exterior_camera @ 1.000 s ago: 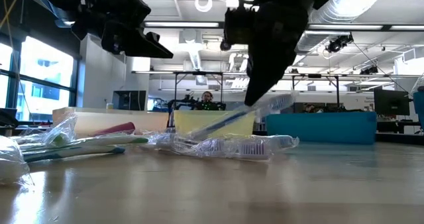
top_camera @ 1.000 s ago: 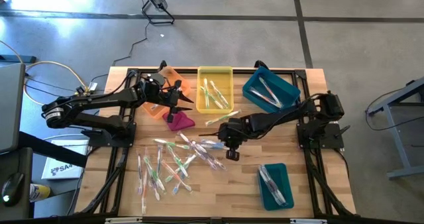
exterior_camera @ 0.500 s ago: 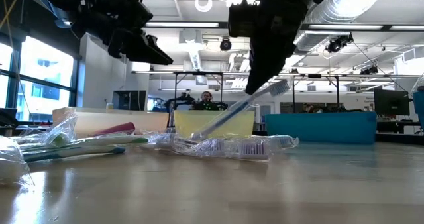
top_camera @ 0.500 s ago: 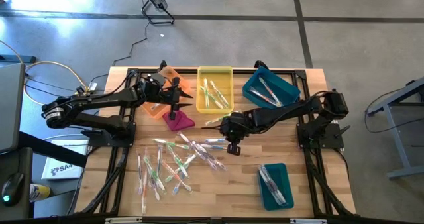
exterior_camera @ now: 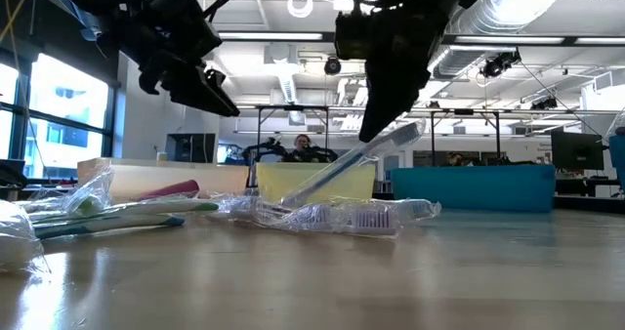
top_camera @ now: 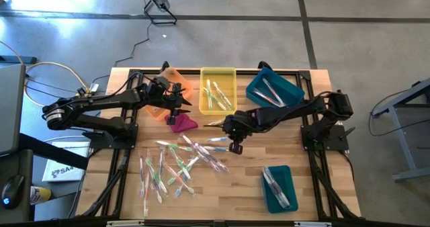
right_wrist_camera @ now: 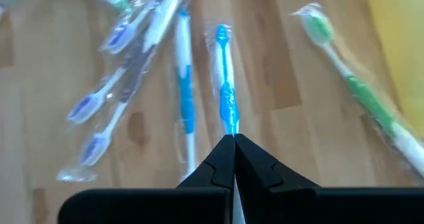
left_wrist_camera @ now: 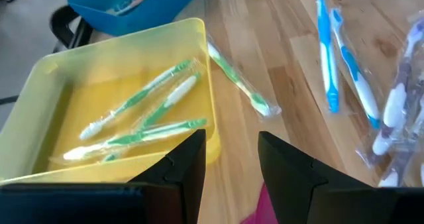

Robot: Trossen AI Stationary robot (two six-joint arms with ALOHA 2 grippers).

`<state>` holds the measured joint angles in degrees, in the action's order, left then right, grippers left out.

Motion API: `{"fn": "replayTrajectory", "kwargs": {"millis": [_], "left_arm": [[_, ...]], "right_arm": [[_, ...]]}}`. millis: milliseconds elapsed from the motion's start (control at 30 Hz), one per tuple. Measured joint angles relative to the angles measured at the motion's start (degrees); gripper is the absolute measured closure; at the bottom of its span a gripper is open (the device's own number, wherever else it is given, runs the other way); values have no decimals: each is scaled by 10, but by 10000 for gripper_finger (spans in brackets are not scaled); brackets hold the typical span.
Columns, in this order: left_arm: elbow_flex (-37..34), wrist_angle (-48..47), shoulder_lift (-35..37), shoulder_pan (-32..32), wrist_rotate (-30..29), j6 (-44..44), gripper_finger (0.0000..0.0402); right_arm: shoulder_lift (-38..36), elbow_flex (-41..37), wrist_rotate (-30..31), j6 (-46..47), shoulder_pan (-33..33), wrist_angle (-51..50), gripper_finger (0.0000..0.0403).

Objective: Pick & Place Toothbrushes
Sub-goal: Put the blue toothbrush into the orange bin

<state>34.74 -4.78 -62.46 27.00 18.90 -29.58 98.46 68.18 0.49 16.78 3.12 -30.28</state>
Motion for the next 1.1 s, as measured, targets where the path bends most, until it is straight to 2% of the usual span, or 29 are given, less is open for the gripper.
{"fn": "replayTrajectory", "kwargs": {"millis": [200, 467, 833, 1100], "left_arm": [[0, 8, 0, 0, -1, -1, 268], [0, 8, 0, 0, -7, -2, 268], [0, 18, 0, 0, -7, -2, 268], [0, 18, 0, 0, -7, -2, 268]], "right_arm": [[15, 1, -3, 0, -16, 2, 401], [72, 0, -5, -1, -17, -12, 401], [71, 0, -3, -1, -21, -24, 401], [71, 0, 43, -6, -20, -22, 387]]}}
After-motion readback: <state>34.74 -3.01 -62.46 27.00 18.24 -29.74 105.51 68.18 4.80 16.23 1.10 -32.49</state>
